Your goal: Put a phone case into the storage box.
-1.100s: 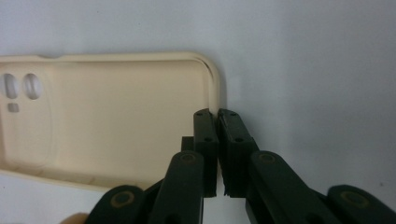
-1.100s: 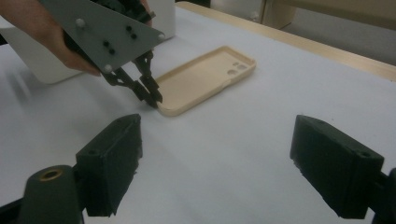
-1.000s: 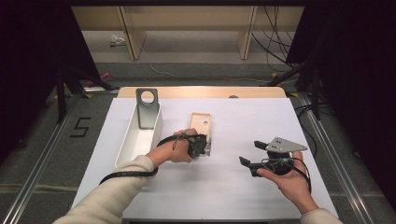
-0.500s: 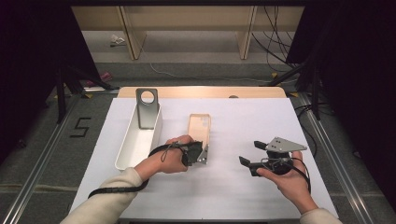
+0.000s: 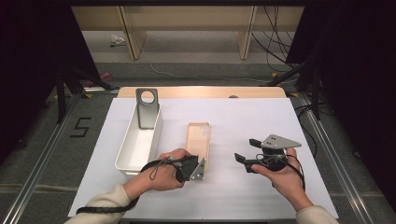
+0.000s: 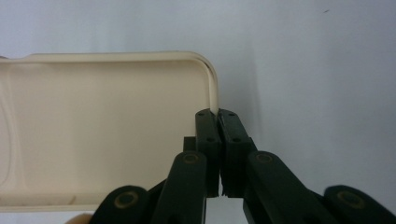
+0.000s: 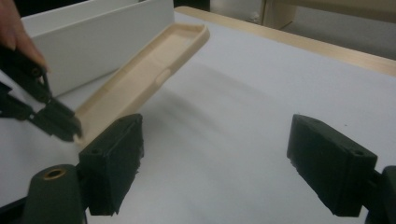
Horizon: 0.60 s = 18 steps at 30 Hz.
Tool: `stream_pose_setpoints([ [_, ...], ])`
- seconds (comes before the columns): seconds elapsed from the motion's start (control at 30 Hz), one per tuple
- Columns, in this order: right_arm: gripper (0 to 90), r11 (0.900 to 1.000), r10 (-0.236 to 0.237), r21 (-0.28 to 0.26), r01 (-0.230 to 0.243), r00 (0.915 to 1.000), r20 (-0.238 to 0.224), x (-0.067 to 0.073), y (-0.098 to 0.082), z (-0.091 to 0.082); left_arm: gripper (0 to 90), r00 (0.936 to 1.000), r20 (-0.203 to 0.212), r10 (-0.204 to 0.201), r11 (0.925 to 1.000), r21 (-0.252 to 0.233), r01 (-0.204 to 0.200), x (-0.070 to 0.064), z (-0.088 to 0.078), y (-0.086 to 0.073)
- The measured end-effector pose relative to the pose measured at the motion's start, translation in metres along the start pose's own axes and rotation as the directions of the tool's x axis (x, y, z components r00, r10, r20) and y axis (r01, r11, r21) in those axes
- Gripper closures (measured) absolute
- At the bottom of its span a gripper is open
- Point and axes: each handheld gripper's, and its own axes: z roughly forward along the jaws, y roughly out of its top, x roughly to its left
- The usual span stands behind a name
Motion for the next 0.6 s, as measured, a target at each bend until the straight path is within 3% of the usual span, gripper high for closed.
stream_pose_setpoints([
  [0.1,19.6,0.999,0.032,-0.008,-0.032,0.9992,-0.022,0.001,0.003,0.007,87.6,0.9999,0.003,0.016,0.9998,-0.009,-0.016,-0.006,-0.004,0.006],
  [0.5,22.5,0.997,0.075,-0.002,-0.075,0.9955,-0.057,0.003,0.021,0.044,87.7,0.999,0.009,0.044,0.9984,-0.035,-0.043,-0.017,-0.012,0.018],
  [0.6,23.3,0.995,0.095,0.002,-0.095,0.9926,-0.075,0.004,0.026,0.056,87.7,0.997,0.007,0.077,0.9969,-0.021,-0.077,-0.02,-0.012,0.021],
])
